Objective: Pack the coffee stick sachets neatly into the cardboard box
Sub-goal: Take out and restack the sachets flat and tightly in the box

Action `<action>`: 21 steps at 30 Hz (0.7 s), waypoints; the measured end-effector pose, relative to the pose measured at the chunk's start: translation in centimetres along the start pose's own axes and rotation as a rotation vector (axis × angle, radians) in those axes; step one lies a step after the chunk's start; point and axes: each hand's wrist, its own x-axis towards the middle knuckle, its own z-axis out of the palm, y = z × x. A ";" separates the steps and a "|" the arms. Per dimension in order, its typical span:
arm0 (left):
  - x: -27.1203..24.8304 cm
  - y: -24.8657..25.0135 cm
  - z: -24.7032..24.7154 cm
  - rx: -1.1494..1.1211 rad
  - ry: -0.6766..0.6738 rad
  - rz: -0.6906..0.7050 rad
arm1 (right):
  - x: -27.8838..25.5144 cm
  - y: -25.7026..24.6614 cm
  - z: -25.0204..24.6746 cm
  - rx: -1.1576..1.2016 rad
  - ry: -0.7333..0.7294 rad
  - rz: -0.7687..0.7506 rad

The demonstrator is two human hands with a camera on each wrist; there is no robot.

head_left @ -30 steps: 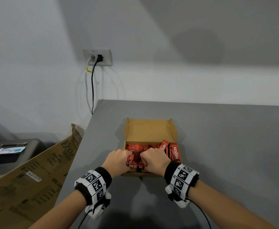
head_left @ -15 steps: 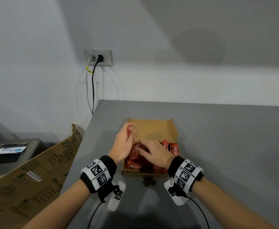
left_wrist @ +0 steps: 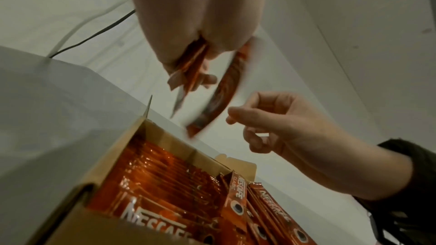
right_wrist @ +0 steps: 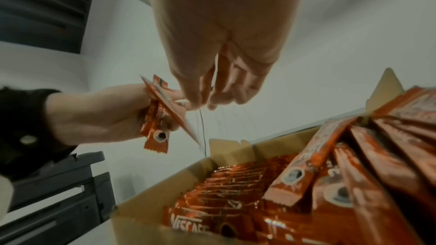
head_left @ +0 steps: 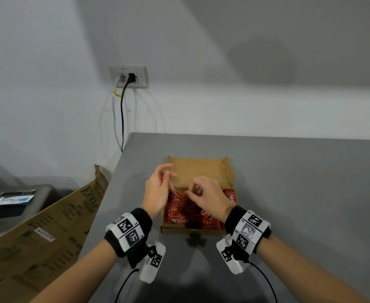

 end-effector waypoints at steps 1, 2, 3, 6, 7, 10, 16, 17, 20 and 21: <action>0.2 -0.1 0.0 0.027 -0.002 -0.024 | 0.0 0.0 0.0 -0.004 0.006 -0.020; 0.3 -0.1 0.0 0.037 -0.030 -0.060 | 0.0 -0.2 0.1 0.025 -0.012 -0.028; 0.3 -0.1 0.0 0.034 -0.079 -0.100 | 0.0 -0.4 0.1 0.078 -0.059 -0.010; 0.3 -0.3 0.1 0.026 -0.131 -0.165 | 0.0 -0.5 0.7 0.133 -0.254 0.057; 0.3 -0.3 0.1 0.039 -0.109 -0.160 | 0.1 -0.2 0.9 0.076 -0.275 0.056; 0.6 -0.5 -0.3 0.139 -0.066 -0.114 | 0.2 0.6 0.7 -0.113 -0.253 0.056; 0.1 -1.1 -0.7 0.335 -0.054 -0.027 | 0.1 1.1 2.3 -0.538 -0.279 0.059; 0.1 -1.1 -0.7 0.343 -0.056 -0.026 | 0.1 1.0 2.7 -0.568 -0.290 0.067; 0.0 -1.0 -0.7 0.357 -0.062 -0.013 | 0.4 1.0 3.2 -0.589 -0.288 0.073; -0.1 -0.9 -0.8 0.359 -0.061 -0.011 | 0.5 1.0 3.2 -0.576 -0.284 0.066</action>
